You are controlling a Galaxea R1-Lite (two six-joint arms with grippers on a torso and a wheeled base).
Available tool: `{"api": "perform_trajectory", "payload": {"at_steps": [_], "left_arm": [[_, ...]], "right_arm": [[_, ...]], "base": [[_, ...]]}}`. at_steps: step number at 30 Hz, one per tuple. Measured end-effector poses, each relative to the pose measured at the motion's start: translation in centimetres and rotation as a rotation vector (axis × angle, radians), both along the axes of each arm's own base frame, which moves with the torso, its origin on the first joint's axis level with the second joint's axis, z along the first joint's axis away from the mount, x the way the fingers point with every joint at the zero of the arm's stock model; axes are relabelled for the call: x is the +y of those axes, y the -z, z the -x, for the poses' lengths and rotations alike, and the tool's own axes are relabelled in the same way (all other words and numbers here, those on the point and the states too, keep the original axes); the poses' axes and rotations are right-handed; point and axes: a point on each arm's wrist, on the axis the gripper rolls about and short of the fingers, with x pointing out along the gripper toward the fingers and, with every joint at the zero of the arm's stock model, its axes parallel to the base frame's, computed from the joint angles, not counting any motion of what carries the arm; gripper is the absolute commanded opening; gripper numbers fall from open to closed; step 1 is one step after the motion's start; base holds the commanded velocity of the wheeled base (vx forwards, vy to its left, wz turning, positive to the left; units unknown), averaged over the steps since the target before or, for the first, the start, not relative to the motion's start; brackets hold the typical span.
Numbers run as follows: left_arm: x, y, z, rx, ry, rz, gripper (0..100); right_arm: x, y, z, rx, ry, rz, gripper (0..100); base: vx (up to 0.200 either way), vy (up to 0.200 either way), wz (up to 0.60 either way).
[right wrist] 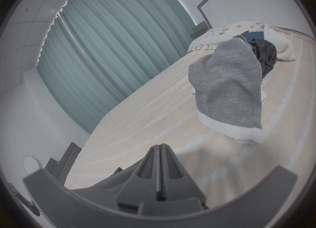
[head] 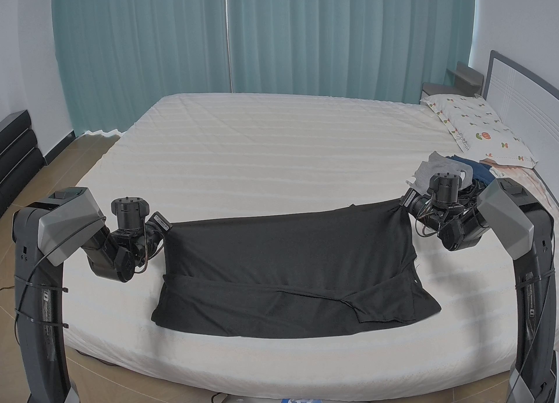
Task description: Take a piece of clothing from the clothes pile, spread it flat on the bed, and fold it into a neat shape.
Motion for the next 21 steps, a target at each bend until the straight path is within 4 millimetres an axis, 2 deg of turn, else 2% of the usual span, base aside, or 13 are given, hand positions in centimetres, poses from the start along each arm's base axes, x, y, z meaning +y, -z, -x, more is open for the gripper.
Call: {"api": "perform_trajectory", "payload": {"at_steps": [11, 21], "left_arm": [[0.2, 0.4, 0.9, 0.004, 0.039, -0.05, 0], [0.6, 1.4, 3.0, -0.01, 0.12, -0.184, 0]], "right_arm": [[-0.6, -0.8, 2.6, 0.044, -0.05, -0.018, 0], [-1.5, -1.1, 5.9, 0.123, -0.116, -0.04, 0]], "base": [[0.0, 0.0, 0.0], [0.0, 0.0, 0.0]]}}
